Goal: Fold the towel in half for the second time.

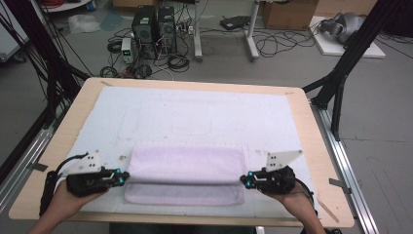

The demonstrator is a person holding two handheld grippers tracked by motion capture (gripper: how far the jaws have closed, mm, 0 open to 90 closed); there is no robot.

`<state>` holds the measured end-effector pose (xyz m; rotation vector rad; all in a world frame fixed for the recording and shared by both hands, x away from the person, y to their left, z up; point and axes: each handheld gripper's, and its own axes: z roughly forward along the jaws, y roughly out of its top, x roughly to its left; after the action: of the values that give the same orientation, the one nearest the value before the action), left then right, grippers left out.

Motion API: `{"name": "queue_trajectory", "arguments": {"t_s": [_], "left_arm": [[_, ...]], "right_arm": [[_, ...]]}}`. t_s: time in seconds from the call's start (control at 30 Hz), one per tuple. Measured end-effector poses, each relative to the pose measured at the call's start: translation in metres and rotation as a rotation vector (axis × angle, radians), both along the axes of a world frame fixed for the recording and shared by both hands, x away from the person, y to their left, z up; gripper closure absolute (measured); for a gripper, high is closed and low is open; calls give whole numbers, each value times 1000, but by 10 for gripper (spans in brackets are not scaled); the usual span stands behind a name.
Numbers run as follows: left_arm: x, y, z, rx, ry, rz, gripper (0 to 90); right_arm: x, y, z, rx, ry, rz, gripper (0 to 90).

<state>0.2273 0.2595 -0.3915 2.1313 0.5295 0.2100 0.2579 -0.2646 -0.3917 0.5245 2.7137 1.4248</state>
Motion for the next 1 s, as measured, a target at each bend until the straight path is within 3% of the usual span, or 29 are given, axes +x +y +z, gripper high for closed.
{"name": "queue_trajectory", "arguments": {"t_s": [0.1, 0.17, 0.33, 0.47, 0.7, 0.83, 1.0], "left_arm": [[-8, -2, -10, 37, 18, -11, 733], [-2, -2, -14, 41, 27, 15, 664], [22, -6, -14, 26, -5, 69, 615], [44, -8, -18, 19, -8, 116, 566], [82, -18, -26, 19, -15, 175, 533], [99, -20, -33, 39, 3, 237, 469], [110, -19, -43, 42, 43, 257, 426]], "right_arm": [[-14, -1, -9, 5, 56, 58, 737], [-14, -1, -11, 9, 63, 44, 700], [12, 4, -11, 3, 33, -33, 604], [40, 5, -17, 17, 22, -141, 548], [73, 6, -25, -4, 8, -240, 537], [86, 7, -32, -20, 10, -264, 506], [92, 7, -40, -17, 31, -276, 459]]}}
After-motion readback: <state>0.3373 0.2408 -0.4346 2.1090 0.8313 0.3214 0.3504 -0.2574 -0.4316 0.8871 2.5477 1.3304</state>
